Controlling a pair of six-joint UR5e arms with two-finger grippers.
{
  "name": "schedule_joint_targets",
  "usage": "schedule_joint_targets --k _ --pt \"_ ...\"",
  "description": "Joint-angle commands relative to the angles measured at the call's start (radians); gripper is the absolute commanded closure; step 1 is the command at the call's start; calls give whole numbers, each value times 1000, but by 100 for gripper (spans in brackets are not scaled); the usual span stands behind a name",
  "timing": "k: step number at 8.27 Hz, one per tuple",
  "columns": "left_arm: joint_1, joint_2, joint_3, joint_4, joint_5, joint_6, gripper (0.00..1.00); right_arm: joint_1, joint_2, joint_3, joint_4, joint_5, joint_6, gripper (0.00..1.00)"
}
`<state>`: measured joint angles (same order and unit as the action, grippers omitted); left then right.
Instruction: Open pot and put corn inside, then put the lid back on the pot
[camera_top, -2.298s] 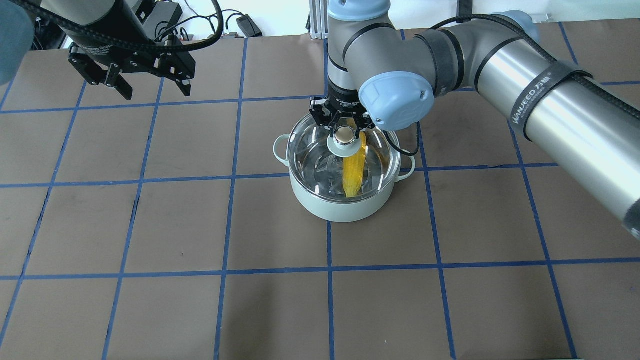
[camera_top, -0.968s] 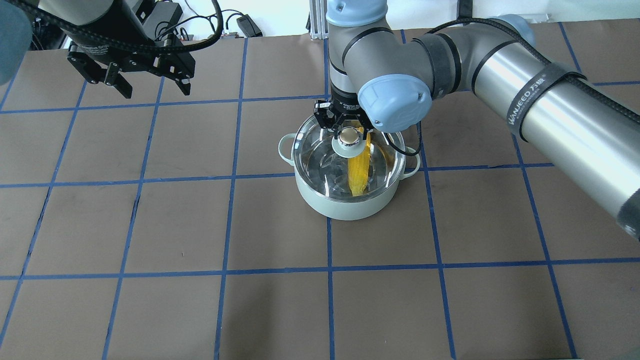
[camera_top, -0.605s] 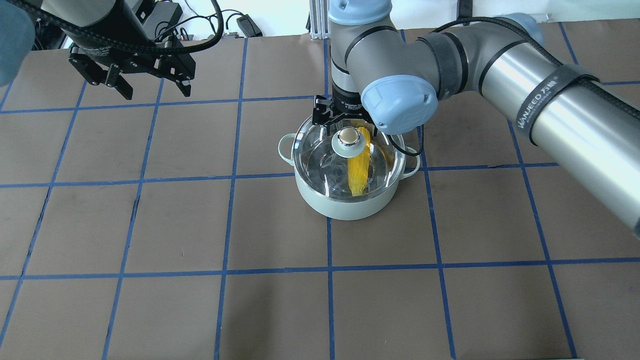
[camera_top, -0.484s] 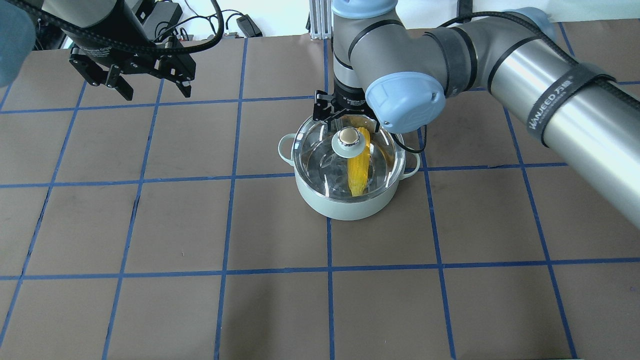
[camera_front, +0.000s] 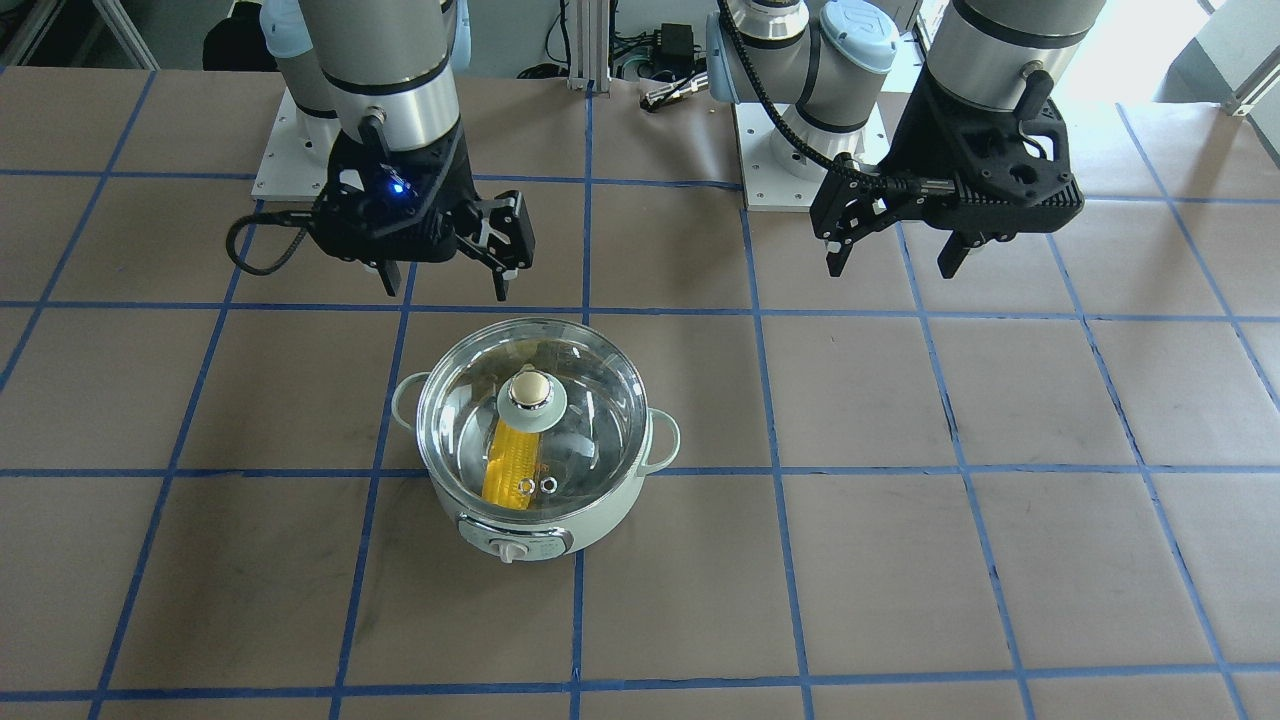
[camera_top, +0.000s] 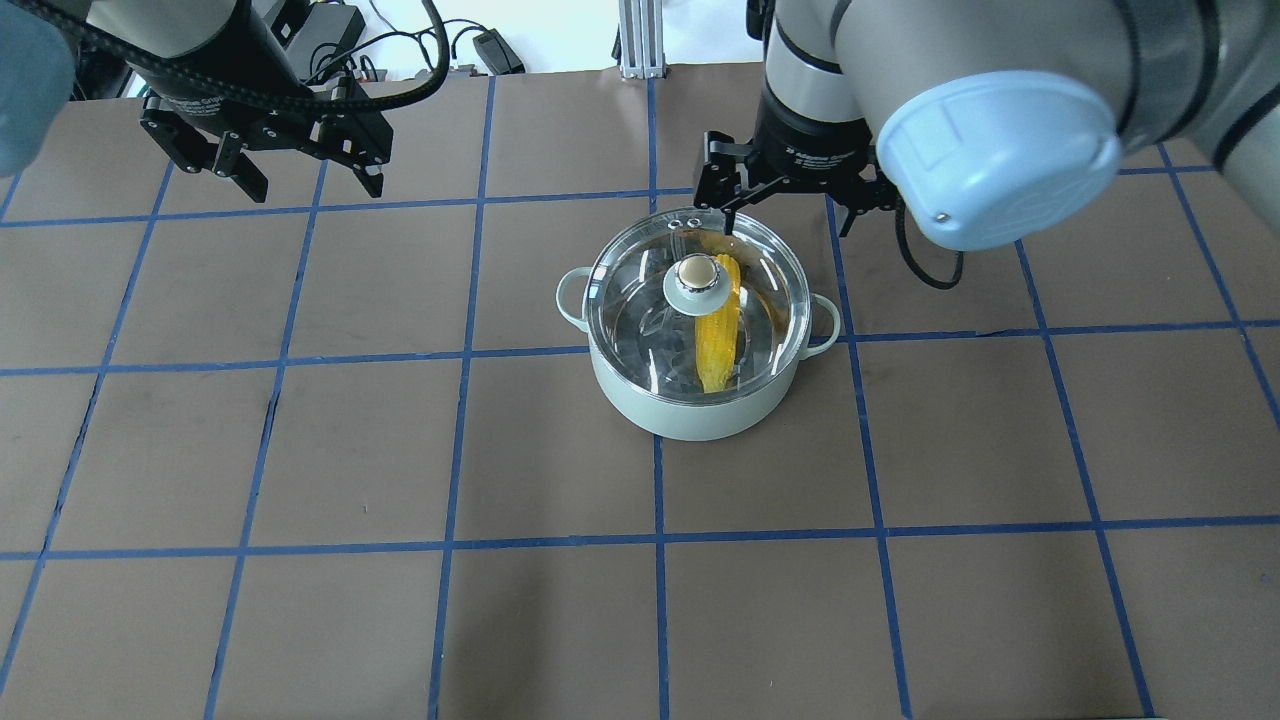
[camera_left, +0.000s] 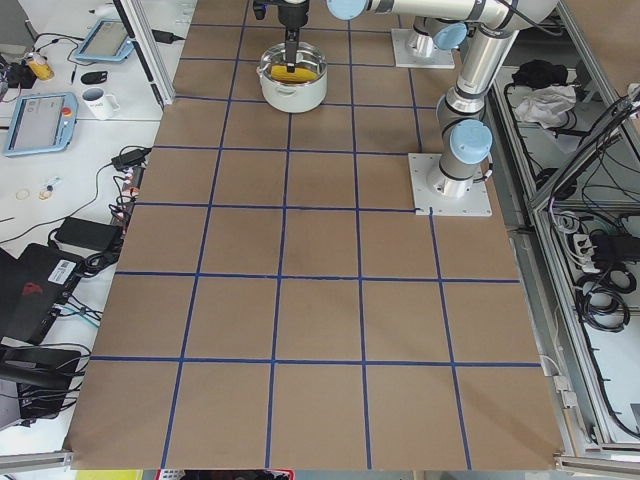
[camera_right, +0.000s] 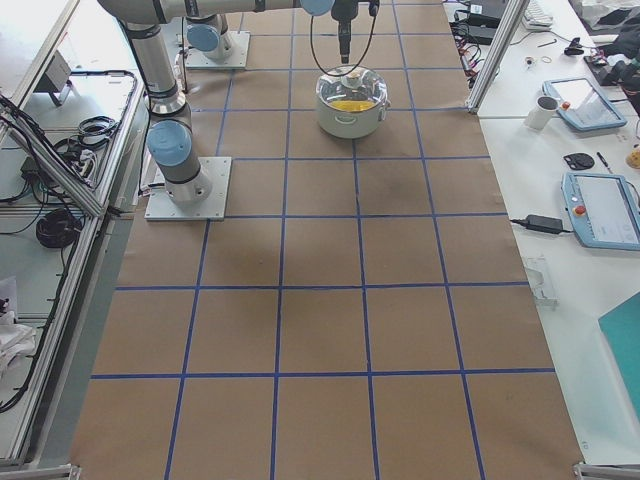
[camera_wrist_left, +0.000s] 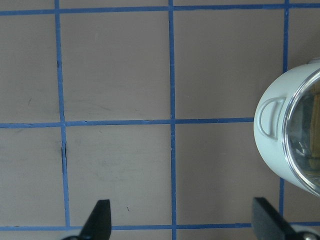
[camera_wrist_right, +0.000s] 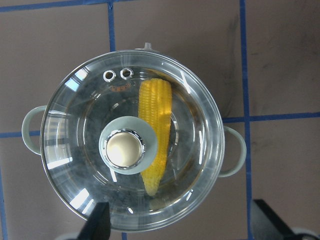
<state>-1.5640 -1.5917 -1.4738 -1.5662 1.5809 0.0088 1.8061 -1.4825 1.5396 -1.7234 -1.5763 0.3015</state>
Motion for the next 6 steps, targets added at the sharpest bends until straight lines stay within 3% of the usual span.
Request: schedule_joint_targets --k 1,3,5,6 --pt "1 -2 0 0 1 -1 0 -56 -65 -1 97 -1 -82 0" --pt "-1 -1 0 0 -4 0 0 -117 -65 -9 94 -2 -170 0" --pt "1 -1 1 0 -4 0 0 -317 -76 -13 107 21 -408 0" --pt "-1 -1 -2 0 -6 0 0 -308 -90 -12 114 19 -404 0"
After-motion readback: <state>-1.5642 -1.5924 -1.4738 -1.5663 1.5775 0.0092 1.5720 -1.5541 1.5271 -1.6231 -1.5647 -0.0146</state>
